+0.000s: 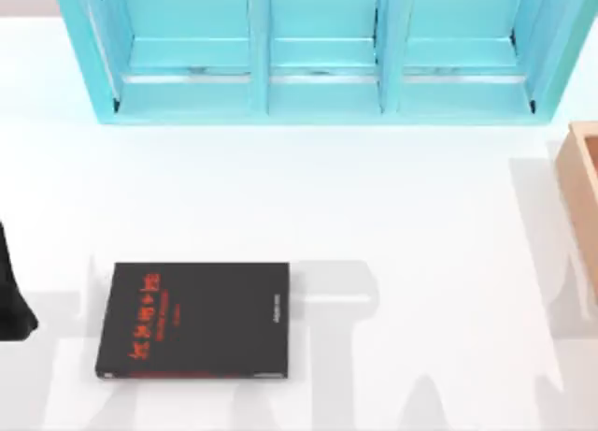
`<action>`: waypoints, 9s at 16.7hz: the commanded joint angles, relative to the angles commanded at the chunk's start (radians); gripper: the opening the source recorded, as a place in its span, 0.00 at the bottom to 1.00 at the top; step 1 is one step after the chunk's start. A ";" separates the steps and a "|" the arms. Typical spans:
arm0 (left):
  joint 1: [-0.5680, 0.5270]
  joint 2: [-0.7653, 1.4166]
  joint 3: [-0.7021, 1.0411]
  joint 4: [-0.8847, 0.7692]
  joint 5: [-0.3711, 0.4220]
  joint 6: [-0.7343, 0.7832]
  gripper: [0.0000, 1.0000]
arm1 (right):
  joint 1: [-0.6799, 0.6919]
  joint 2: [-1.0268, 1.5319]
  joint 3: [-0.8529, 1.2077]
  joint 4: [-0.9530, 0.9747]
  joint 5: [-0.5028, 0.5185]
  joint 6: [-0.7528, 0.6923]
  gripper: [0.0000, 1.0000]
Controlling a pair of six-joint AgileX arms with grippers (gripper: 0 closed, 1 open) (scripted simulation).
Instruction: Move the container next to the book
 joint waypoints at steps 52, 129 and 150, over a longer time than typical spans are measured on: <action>0.385 2.473 2.230 -1.337 0.006 1.988 1.00 | 0.000 0.000 0.000 0.000 0.000 0.000 1.00; -0.104 1.626 1.244 -1.194 0.006 -0.086 0.00 | 0.000 0.000 0.000 0.000 0.000 0.000 1.00; -0.107 1.685 1.043 -0.931 0.006 -0.085 0.53 | 0.000 0.000 0.000 0.000 0.000 0.000 1.00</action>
